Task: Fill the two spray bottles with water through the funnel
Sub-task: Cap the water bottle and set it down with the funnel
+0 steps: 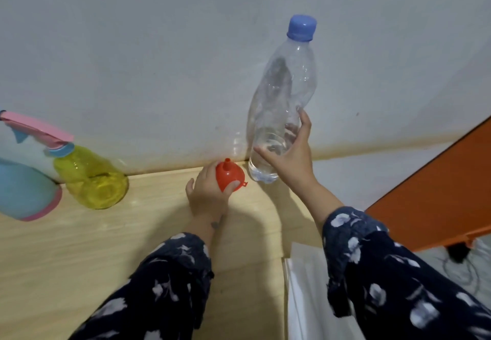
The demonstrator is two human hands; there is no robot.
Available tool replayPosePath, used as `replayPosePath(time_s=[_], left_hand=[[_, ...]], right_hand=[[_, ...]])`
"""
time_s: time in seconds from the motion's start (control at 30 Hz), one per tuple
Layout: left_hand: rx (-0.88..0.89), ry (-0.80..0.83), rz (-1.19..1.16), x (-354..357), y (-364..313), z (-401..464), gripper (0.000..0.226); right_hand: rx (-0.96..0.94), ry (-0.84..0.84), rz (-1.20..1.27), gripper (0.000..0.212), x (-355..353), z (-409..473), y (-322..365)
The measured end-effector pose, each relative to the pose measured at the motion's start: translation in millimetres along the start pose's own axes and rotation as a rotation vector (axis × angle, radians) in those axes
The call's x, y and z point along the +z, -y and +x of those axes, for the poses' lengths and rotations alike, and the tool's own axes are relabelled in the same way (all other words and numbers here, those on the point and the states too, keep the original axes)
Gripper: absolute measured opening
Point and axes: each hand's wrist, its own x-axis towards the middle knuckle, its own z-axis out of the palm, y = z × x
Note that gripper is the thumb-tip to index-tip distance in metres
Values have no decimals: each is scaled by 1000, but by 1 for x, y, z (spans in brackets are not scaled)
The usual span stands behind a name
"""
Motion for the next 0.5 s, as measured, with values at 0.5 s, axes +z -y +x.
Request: replayPosePath(time_s=[0.5], left_hand=[[20, 134, 201, -33, -4, -27, 75]], right_hand=[[248, 166, -185, 114, -21, -35, 2]])
